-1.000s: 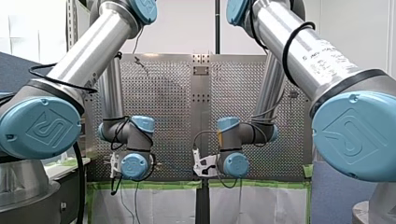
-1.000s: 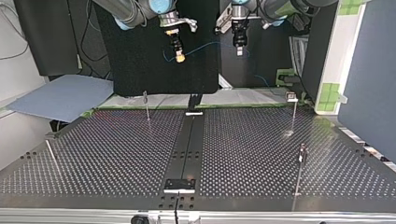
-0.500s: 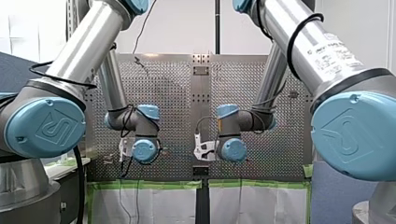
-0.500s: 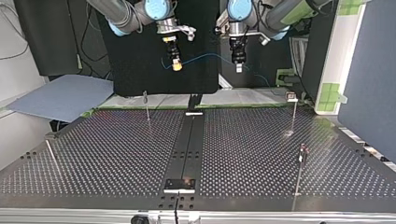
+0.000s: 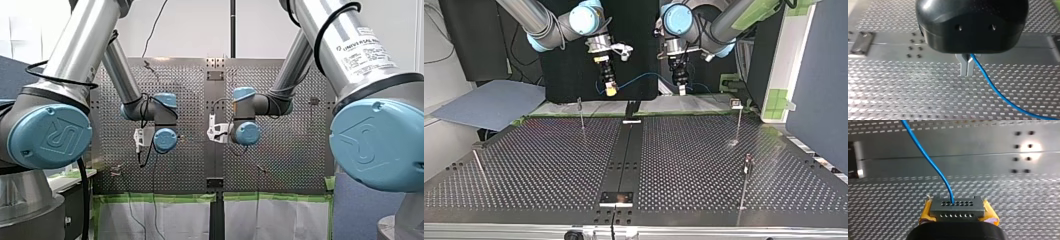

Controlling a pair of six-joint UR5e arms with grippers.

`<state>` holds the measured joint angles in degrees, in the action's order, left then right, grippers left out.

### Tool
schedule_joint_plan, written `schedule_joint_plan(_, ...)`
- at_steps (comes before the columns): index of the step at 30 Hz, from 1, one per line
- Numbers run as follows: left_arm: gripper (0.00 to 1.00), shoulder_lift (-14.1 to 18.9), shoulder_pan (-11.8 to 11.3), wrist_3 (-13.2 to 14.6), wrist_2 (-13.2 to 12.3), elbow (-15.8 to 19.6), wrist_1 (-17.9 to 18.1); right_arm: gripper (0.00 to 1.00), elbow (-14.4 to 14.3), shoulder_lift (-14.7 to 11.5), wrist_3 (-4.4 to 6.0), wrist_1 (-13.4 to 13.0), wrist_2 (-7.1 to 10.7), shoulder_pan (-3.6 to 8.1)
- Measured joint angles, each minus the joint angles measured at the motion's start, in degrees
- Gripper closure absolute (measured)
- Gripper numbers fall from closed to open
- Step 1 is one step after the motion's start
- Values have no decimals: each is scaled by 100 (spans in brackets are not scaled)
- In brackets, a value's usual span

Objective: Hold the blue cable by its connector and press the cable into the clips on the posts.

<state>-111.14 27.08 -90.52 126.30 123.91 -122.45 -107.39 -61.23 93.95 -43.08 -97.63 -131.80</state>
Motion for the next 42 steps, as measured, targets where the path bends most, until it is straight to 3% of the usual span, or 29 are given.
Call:
schedule_joint_plan(9,100,484,-68,-11,102,-481,-481,98,544,-545,45,544,281,184)
schedule_joint_plan(16,100,831,-158,-93,107,-598,-828,98,918,-861,43,917,415,262)
schedule_joint_plan(23,100,1164,-278,-288,93,-610,-1160,98,1251,-847,66,1242,543,269)
schedule_joint_plan(31,100,1548,-392,-450,15,-742,-1544,98,1653,-835,72,1382,647,258)
schedule_joint_plan(42,100,2065,-513,-478,39,-821,-2062,98,2150,-831,-54,1740,663,70)
